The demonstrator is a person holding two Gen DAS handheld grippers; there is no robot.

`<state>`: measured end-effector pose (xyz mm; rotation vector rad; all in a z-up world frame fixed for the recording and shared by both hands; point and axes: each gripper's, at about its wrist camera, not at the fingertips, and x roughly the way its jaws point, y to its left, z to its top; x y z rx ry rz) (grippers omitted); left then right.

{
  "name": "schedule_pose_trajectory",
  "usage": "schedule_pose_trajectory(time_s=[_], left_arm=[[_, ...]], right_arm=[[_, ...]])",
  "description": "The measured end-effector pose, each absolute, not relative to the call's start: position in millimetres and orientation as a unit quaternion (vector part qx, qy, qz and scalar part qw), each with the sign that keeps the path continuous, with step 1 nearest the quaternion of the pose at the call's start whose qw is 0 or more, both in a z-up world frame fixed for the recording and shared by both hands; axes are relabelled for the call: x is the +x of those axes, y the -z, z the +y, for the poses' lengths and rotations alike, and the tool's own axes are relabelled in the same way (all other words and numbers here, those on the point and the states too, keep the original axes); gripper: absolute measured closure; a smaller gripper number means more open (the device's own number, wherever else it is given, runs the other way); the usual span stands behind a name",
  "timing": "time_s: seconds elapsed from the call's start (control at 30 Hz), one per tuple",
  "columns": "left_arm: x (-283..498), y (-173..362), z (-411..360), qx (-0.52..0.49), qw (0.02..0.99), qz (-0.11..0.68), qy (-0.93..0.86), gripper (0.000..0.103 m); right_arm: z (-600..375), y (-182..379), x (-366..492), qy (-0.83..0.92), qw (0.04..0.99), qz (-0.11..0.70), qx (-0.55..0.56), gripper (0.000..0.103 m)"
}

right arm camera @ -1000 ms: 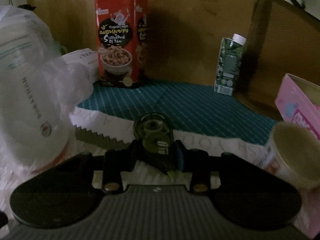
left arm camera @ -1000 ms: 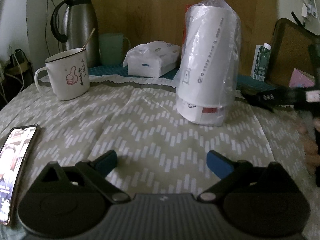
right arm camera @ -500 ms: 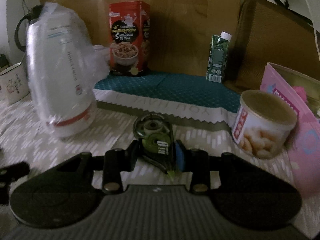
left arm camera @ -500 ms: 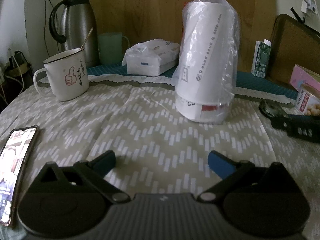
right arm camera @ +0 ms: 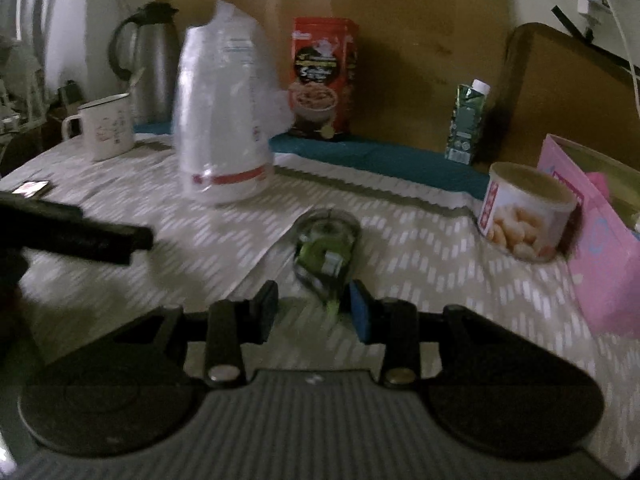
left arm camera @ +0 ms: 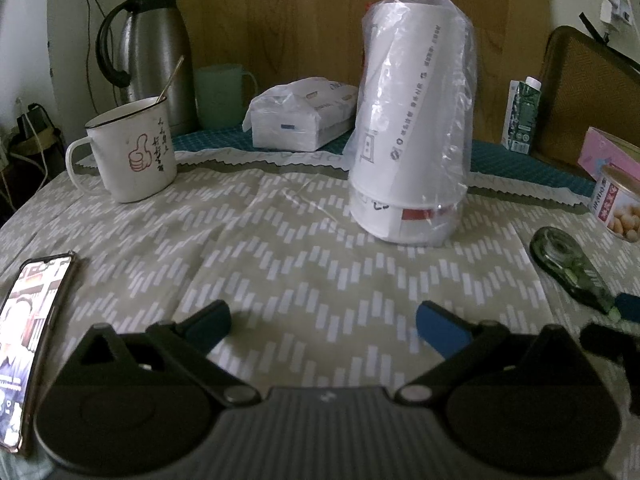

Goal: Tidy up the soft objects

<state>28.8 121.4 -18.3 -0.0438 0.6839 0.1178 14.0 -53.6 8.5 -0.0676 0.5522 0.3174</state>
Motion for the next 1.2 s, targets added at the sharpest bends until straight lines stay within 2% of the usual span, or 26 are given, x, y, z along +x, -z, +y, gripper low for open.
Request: schedule_pose_trajectory(time_s=[0.1,0.23,0.37,0.43,0.57,0.63,0.77,1.03,1.2], left_arm=[[28.7,18.4,121.1,-0.02,0.94,0.336,-0.058,0.0],[28.6,18.5,120.3,-0.018,0.94,0.336,-0.058,0.0],[28.6,18.5,120.2,-0.017,0.94,0.337,-0.058,0.0],[28.6,18.5,120.2,-0.017,0.94,0.337,-0.058,0.0],[28.2,18.4,120.0,-0.017,0.94,0.337,-0.059,0.0],[28.0,18.4,119.9,-0.017,0.94,0.337,-0.058,0.0],[27.5,18.3,120.0,-0.016,0.941,0.336,-0.05,0.0],[26.5,18.0,119.4,-0.015,0.942,0.333,-0.028,0.0],[24.8,16.7,123.7,-0.031,0.944,0.328,-0.023,0.0]], right_arm=[[-57.8,-9.2,8.2,-0.152,0.949,0.274,-0.029,0.03],[-65.4,-9.5,7.8,-0.145,0.952,0.268,-0.001,0.019],[-71.2,-9.0,8.2,-0.131,0.955,0.267,0.023,0.016],[-73.3,-8.7,8.2,-0.114,0.957,0.267,0.032,0.009],[-84.2,-5.3,11.5,-0.124,0.949,0.282,0.066,0.006],[-88.6,-4.6,14.0,-0.133,0.945,0.285,0.083,0.0],[-89.1,-4.9,15.9,-0.139,0.944,0.286,0.093,0.0],[-71.8,-4.5,17.8,-0.12,0.945,0.304,0.017,0.0],[-70.1,-5.0,21.9,-0.111,0.947,0.301,0.011,0.001]])
